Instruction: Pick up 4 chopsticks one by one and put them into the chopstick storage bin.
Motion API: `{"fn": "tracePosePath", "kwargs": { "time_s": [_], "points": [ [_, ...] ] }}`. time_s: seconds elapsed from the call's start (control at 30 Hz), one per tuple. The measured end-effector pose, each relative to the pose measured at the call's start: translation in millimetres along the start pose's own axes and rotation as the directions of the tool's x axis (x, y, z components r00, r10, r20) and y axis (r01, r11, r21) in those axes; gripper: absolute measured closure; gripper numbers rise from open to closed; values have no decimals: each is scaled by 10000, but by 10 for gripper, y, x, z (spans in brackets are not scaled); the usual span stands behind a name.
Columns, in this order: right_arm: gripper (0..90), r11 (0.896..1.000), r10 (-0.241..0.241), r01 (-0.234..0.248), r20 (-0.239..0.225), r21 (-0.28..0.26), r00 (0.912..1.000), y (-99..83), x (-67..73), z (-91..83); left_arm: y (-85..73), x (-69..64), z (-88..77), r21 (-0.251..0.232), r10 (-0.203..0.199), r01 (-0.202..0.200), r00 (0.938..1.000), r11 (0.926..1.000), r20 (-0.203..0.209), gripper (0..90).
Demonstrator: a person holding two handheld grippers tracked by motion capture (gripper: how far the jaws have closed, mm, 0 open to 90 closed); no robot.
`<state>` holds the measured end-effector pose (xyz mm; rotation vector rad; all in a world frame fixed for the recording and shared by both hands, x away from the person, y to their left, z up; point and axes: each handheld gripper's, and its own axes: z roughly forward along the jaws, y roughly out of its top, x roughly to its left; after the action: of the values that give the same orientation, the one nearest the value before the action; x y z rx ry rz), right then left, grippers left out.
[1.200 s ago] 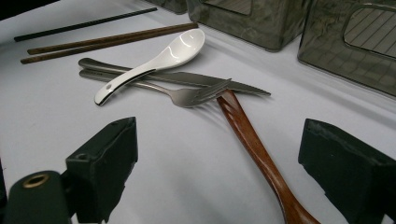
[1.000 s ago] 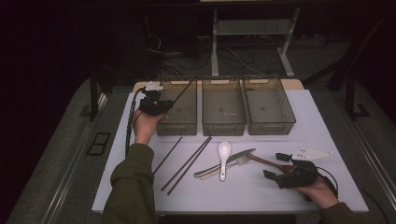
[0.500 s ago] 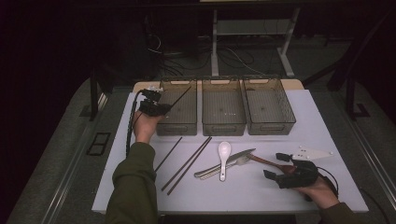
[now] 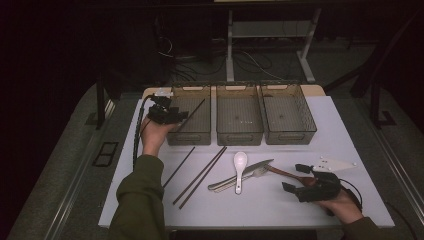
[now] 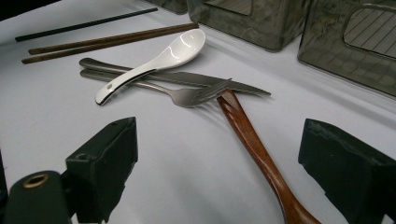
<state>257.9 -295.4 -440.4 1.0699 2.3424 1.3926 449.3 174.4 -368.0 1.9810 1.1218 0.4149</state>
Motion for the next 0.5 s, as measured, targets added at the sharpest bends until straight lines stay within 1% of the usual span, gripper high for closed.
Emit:
{"fn": "tracePosePath", "kwargs": {
  "time_s": [0.13, 0.2, 0.23, 0.27, 0.3, 0.33, 0.4, 0.47, 0.5],
  "points": [
    [115, 10000, -26, 26, 65, 22, 10000, -3, 5, 6, 26, -48, -113, -289, 143, -130, 9989, 9995, 457, 449],
    [115, 10000, 5, -5, 71, 46, 10000, -5, 6, 13, 30, -76, -175, -282, 300, -283, 9977, 9992, 614, 421],
    [130, 10000, 28, -28, 121, 20, 9999, -5, 7, 16, 29, -84, -196, -269, 431, -415, 9971, 9988, 629, 410],
    [145, 10000, 61, -61, 226, -17, 9997, -4, 10, 17, 21, -107, -220, -309, 435, -417, 9974, 9986, 579, 400],
    [144, 9999, 116, -115, 283, -31, 9995, -2, 13, 18, 12, -124, -253, -279, 592, -576, 9965, 9979, 585, 392],
    [139, 9999, 159, -159, 225, -25, 9996, 0, 11, 17, 0, -144, -278, -343, 577, -557, 9966, 9979, 586, 380],
    [139, 9999, 162, -160, 280, -62, 9995, 0, 17, 14, -24, -170, -323, -399, 631, -607, 9962, 9974, 602, 361],
    [137, 10000, 42, -40, 275, -53, 9996, -1, 19, 16, -53, -195, -372, -349, 775, -755, 9951, 9965, 621, 338],
    [138, 10000, 73, -73, 277, -4, 9996, 0, 21, 18, -71, -210, -394, -370, 802, -780, 9947, 9963, 647, 328]
  ]
}}
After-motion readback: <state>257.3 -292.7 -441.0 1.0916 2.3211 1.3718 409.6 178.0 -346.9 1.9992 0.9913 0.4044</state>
